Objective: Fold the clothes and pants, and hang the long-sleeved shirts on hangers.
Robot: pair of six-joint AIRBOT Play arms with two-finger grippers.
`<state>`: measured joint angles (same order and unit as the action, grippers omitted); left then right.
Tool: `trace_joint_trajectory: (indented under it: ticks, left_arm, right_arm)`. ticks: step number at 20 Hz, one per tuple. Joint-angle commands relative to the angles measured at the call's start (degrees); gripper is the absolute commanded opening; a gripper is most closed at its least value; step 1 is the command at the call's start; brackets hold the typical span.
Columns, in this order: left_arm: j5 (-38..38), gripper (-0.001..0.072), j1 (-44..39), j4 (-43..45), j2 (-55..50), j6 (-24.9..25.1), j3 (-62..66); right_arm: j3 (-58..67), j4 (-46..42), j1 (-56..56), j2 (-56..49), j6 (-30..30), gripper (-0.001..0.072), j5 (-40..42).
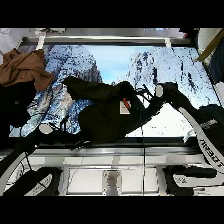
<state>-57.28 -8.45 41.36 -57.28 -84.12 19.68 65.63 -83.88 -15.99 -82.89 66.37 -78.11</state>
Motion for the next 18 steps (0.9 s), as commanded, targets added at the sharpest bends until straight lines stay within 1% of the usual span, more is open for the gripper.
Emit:
trace_joint_trajectory:
  ticks: [1, 6, 8, 11, 14, 15, 18]
  left_arm:
    - [2.03, 0.0608, -0.39, -3.32, -2.82, 2.54, -0.04]
    - [3.19, 0.0608, -4.17, -4.57, -3.56, 2.51, -0.04]
    - [2.56, 0.0607, -4.57, -4.57, -3.43, 2.54, 0.07]
    - [-0.79, 0.0606, -0.22, -2.84, -1.09, 2.58, 0.09]
    - [-5.62, 0.0606, 6.29, 2.23, 4.0, 2.47, 0.04]
    - [-6.01, 0.0606, 7.58, 2.69, 5.25, 2.47, -0.09]
    - [-5.99, 0.0606, 6.51, 2.78, 4.59, 2.49, -0.2]
  right_arm:
    - [0.0, 0.0, -0.07, 0.04, 0.66, 0.0375, -0.48]
    - [0.0, -0.02, -0.07, 0.04, 1.14, 0.0375, -0.5]
    - [0.0, -0.04, -0.07, 0.04, 1.57, 0.0375, -1.16]
    - [0.0, -0.44, -0.07, 0.04, 1.55, 0.0375, -3.32]
    - [0.0, -0.42, -0.07, 0.04, 1.55, 0.0375, -3.13]
    - [0.0, -0.39, -0.07, 0.04, 1.55, 0.0376, -2.78]
    - [0.0, -0.31, -0.07, 0.04, 2.1, 0.0375, -1.84]
